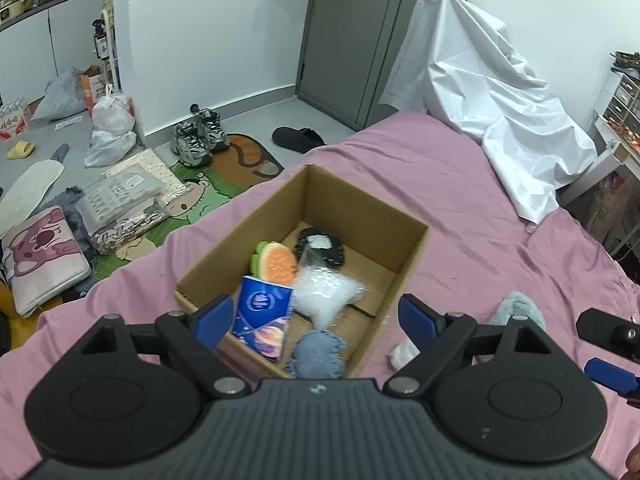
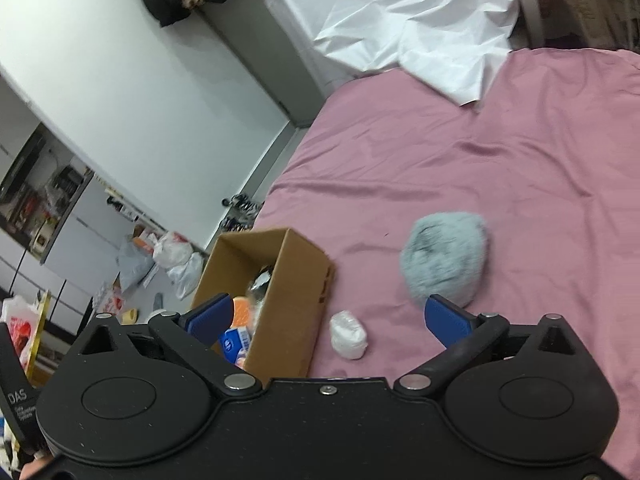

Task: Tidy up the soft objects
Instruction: 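Move the right tool to the grey fuzzy plush ball and grasp it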

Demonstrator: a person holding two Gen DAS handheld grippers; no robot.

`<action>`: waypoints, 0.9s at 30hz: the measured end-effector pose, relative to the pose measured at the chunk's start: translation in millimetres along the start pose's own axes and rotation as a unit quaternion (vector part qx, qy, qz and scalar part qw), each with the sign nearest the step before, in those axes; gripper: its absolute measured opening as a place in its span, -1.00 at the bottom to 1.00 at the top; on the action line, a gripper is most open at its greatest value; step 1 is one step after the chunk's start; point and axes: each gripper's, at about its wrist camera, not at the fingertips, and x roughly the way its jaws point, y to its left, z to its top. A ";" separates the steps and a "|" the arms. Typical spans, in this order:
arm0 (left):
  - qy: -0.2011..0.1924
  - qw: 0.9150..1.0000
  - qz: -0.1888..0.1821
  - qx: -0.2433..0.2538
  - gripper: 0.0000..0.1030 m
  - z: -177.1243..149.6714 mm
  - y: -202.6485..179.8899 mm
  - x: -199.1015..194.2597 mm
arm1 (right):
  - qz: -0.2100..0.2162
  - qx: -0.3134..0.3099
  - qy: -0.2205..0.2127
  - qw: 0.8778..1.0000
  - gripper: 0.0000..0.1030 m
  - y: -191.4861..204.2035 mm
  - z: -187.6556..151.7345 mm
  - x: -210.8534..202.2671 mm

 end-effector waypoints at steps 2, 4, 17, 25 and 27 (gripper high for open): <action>0.000 1.000 -0.002 0.003 0.72 0.2 -8.4 -3.0 | 0.001 0.004 -0.005 1.000 1.00 -4.8 4.3 -6.0; -0.001 1.000 -0.005 0.006 0.72 -0.2 -16.0 -5.8 | 0.002 0.007 -0.009 1.000 1.00 -8.8 7.5 -11.0; -0.008 0.999 -0.040 0.011 0.72 -2.6 -67.4 -13.6 | 0.004 0.063 -0.050 0.997 1.00 -51.1 23.3 -32.2; -0.005 0.997 -0.075 0.008 0.71 -6.6 -97.4 -0.3 | 0.014 0.108 -0.054 0.993 0.93 -81.5 26.6 -20.0; -0.001 0.997 -0.079 0.001 0.71 -8.8 -102.8 6.0 | 0.011 0.118 -0.052 0.992 0.86 -89.9 26.4 -14.4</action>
